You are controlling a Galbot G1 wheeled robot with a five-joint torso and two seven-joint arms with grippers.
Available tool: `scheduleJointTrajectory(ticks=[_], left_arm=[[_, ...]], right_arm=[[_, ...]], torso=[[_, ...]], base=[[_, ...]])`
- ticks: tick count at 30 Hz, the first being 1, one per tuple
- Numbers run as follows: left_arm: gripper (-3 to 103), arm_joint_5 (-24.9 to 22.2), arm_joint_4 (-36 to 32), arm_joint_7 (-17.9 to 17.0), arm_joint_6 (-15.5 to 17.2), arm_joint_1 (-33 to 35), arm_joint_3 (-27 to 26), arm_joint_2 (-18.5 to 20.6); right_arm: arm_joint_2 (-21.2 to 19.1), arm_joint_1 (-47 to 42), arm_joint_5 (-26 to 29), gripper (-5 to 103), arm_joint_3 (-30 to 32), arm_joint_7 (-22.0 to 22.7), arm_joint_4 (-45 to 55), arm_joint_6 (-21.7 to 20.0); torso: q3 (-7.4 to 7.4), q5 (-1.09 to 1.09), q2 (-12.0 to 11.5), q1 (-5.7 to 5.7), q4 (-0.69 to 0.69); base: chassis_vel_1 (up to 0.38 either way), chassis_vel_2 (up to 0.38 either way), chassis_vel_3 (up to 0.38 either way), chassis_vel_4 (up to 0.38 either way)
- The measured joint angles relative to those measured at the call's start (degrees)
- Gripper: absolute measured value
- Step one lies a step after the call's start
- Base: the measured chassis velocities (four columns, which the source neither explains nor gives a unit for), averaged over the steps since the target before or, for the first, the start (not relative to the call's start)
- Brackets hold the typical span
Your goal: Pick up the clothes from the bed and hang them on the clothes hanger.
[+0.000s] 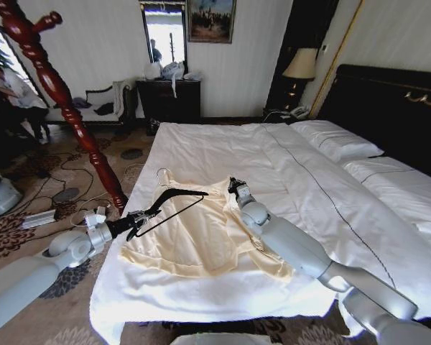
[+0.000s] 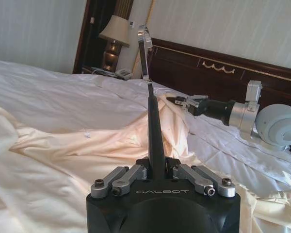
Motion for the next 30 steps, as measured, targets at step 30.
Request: scheduleJointTrajectory(ticks=[30], left_arm=[[17,5.7,11.3,4.8,-3.4,-18.8,18.8,-8.7]], right_arm=[[-0.8,1.9,8.3,0,-2.4,1.2,11.0,-2.2]], torso=[[0.00,-0.01,0.0,0.00,0.01]], base=[[0.000,0.000,0.000,0.000]])
